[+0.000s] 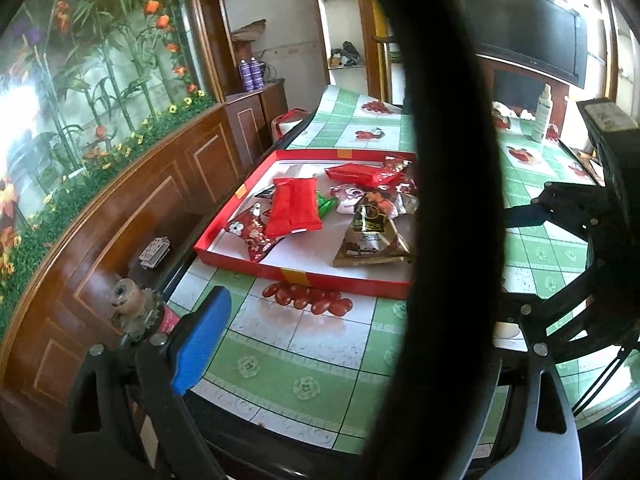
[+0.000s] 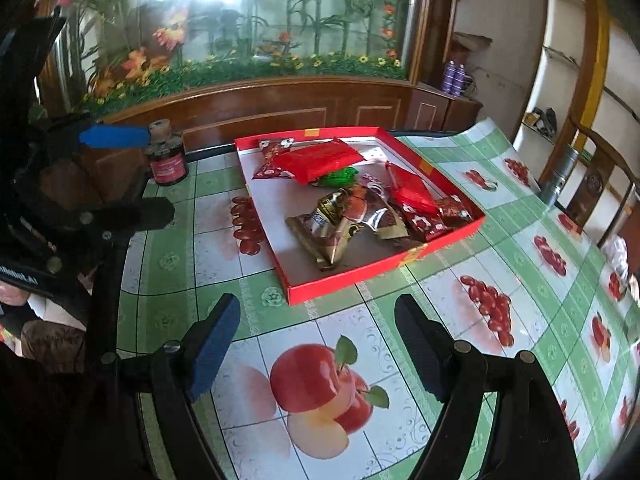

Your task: Organize snacks

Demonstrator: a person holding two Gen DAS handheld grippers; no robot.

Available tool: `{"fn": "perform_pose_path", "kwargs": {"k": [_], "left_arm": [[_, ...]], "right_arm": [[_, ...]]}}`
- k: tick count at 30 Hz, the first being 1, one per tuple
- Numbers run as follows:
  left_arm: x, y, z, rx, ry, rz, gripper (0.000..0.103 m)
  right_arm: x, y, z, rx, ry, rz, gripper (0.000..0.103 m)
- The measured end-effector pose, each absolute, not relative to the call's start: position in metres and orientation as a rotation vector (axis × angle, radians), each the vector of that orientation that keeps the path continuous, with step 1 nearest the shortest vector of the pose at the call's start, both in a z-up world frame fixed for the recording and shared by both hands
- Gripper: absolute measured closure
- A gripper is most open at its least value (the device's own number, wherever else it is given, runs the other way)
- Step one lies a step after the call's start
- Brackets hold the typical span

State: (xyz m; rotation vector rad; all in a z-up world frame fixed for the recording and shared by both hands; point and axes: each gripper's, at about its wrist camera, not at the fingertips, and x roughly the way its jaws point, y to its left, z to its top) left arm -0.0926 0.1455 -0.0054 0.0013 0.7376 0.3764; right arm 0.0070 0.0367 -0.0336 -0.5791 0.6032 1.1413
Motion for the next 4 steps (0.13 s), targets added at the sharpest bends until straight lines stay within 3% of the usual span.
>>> {"fn": "perform_pose_path", "kwargs": {"k": [4], "left_arm": [[-0.0934,0.1494,-0.0043,0.008,0.733,0.402,0.014]], "right_arm": [[0.0046,0.0385,-0.0312,-0.583,0.592,1.154,0.024]]}}
